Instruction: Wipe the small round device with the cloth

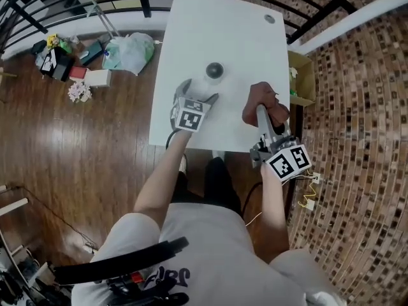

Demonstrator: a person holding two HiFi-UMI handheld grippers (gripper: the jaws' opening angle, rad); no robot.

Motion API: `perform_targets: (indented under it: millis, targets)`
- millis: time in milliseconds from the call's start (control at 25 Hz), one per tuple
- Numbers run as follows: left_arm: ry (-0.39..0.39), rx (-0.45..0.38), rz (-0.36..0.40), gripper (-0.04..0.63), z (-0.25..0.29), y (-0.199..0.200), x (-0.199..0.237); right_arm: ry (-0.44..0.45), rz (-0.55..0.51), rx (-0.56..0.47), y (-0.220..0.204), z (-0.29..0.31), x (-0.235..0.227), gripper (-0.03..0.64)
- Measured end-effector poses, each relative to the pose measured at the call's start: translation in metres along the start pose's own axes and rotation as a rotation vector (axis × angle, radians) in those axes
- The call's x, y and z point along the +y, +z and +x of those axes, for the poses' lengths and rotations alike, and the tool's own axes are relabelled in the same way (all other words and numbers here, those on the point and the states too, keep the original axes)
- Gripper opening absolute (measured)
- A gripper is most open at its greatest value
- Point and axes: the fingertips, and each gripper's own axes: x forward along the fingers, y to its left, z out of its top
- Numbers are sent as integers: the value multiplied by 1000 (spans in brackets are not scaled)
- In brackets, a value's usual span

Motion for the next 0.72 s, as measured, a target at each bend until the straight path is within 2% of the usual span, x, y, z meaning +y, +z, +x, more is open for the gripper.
perform_targets:
  millis: [200, 360, 440, 600, 720]
  targets:
    - [20, -122, 13, 458, -81, 28, -13, -29, -33, -13, 5, -41, 44, 25]
    - [62, -196, 131, 437, -138, 45, -27, -28, -80, -58, 22, -63, 76, 25]
    - [82, -233, 148, 437, -166, 51, -37, -20, -105, -78, 29, -76, 89, 25]
    - [95, -321, 158, 436, -215, 67, -76, -1, -126, -135, 42, -114, 96, 25]
    - [97, -356, 171, 436, -255, 56, -118, 35, -114, -161, 35, -150, 111, 25]
